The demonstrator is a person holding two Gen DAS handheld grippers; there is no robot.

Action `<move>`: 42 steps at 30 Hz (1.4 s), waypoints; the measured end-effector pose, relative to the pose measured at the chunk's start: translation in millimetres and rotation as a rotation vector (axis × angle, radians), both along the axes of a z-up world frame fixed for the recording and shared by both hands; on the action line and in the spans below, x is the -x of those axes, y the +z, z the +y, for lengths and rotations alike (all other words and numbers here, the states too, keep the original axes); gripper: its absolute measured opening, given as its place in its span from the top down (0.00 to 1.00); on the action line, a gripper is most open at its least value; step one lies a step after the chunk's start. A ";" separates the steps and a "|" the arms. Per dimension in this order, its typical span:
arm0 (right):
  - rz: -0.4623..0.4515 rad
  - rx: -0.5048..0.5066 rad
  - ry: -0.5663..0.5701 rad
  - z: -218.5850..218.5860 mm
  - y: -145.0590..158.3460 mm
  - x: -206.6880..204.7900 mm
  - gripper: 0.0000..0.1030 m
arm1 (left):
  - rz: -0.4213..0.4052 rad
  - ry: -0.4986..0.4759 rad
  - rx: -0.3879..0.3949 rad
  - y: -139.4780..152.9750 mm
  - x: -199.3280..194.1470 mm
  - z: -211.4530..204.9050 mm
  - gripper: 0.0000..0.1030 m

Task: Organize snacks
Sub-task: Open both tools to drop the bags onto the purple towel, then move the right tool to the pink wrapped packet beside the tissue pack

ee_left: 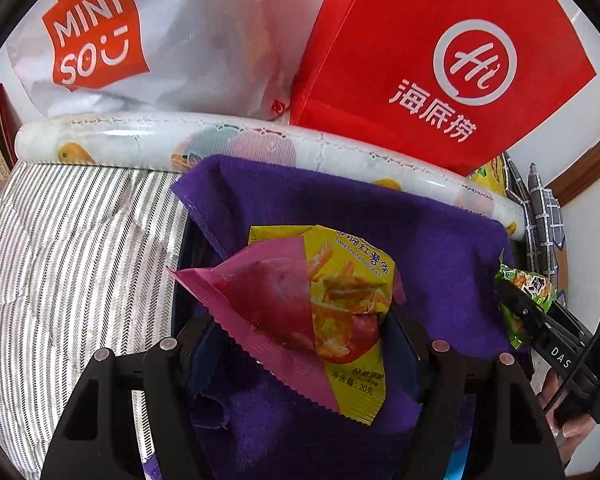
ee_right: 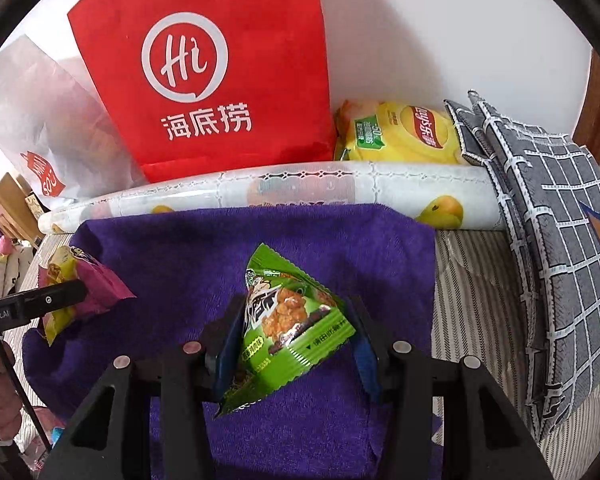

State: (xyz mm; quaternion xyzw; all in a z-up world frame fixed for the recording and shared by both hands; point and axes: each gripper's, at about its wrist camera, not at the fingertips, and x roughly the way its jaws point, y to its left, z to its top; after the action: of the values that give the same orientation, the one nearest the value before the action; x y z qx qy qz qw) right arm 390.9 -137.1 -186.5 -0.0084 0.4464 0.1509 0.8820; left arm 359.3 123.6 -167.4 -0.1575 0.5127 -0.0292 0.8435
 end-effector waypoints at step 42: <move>-0.211 0.036 -0.129 -63.6 78.4 116.2 0.30 | -0.159 -0.009 -0.065 66.1 112.0 -25.7 0.15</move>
State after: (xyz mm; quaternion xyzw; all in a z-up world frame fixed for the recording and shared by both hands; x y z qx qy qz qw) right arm 274.7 -200.8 -108.1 -0.0111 0.3533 0.0841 0.9316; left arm 247.3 97.9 -101.3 -0.1247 0.4454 -0.0287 0.8862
